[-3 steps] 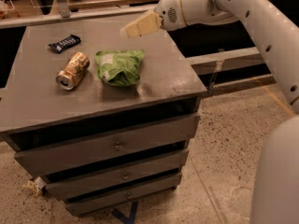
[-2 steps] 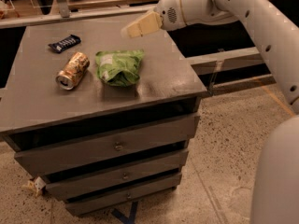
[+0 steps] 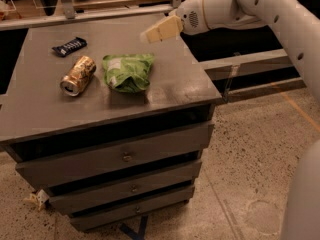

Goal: Move green rice chip bag near orange can

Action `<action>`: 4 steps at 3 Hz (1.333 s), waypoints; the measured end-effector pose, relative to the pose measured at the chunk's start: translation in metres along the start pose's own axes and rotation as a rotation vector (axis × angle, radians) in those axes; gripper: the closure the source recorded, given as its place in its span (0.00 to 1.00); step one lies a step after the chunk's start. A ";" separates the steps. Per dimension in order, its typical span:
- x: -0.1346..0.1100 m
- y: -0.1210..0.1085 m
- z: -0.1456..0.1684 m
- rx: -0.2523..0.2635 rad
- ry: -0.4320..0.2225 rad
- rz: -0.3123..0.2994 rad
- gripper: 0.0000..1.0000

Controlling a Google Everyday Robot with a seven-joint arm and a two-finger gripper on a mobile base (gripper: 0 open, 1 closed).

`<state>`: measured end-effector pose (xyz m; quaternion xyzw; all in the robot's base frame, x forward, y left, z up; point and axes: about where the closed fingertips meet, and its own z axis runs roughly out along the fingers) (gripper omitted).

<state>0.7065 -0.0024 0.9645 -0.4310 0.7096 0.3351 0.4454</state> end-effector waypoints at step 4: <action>0.059 -0.115 -0.083 0.518 0.215 -0.027 0.00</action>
Offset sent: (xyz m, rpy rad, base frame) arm 0.0633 -0.1575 -0.0250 -0.3501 -0.1182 -0.4608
